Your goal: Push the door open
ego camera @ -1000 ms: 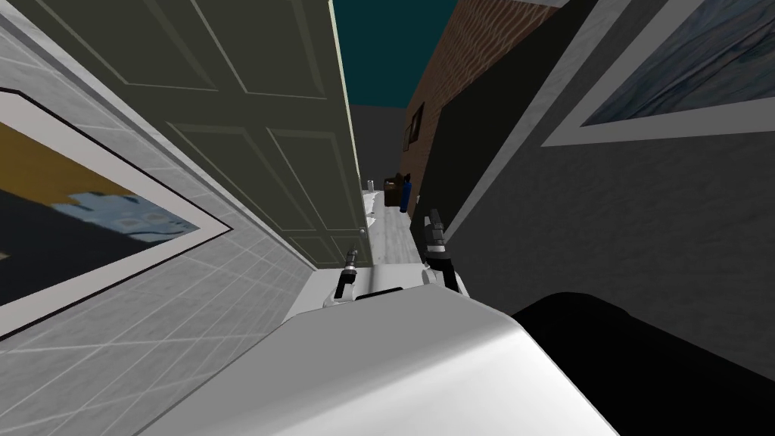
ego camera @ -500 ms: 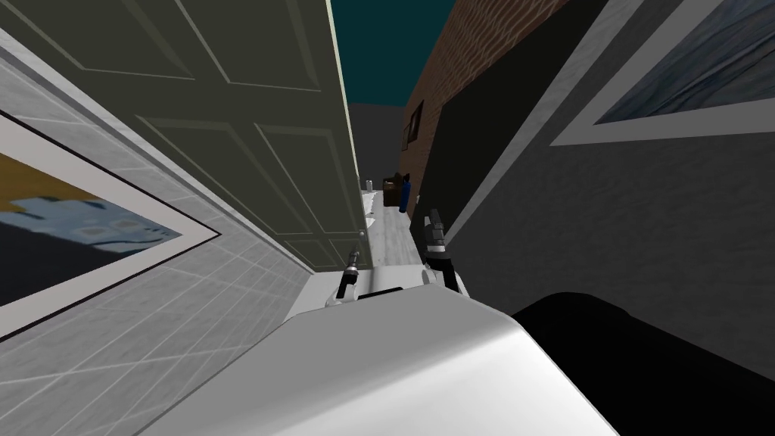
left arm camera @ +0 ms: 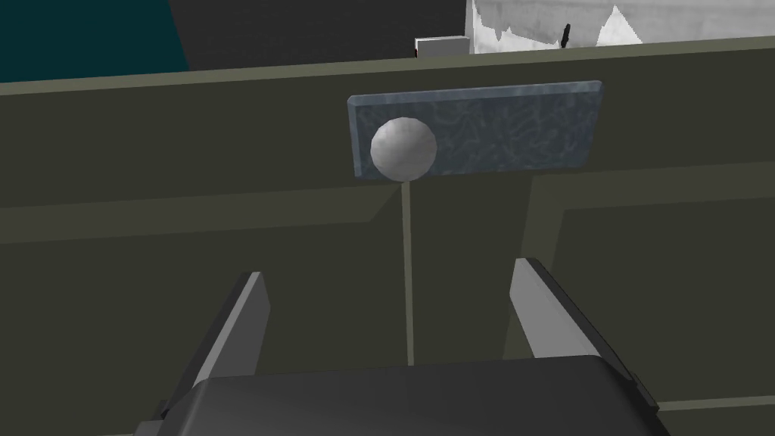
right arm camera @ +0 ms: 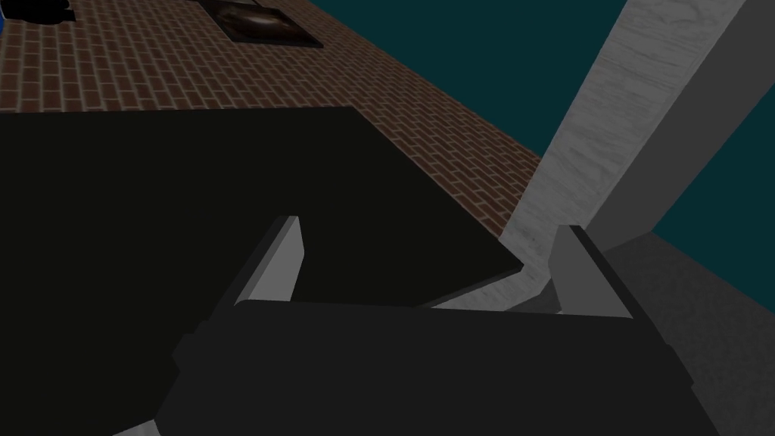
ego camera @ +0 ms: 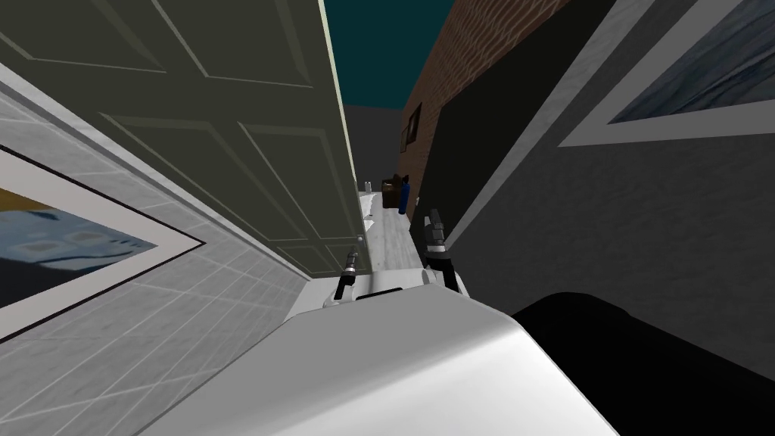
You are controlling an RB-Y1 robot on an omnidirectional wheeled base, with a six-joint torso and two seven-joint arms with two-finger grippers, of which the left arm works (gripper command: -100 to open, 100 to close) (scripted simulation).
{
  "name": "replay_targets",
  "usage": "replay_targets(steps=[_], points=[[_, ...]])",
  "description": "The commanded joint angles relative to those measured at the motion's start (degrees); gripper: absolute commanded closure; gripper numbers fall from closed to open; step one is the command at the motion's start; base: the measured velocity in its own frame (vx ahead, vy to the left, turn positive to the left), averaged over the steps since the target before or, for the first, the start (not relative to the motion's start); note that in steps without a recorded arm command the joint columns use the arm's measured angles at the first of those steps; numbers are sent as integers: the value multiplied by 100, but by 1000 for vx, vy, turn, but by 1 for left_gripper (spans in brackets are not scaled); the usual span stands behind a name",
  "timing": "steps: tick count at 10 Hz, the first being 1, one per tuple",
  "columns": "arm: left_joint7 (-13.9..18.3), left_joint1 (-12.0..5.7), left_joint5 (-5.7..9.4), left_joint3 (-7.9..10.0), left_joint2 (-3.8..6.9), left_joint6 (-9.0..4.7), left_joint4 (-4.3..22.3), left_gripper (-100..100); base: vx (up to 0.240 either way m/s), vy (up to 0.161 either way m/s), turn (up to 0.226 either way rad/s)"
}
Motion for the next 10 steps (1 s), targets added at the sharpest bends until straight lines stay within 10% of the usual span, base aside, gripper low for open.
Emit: replay_targets(steps=[1, 7, 8, 10], points=[[5, -19, 8, 18, 37, -35, 49, -100, 148, -22, -26], [10, 14, 22, 54, -30, -88, 72, -100, 178, -16, -21], [10, 14, 22, 54, -30, -88, 72, 100, -15, 2, 0], [10, 14, 22, 54, -30, -88, 72, 100, -24, 6, -9]])
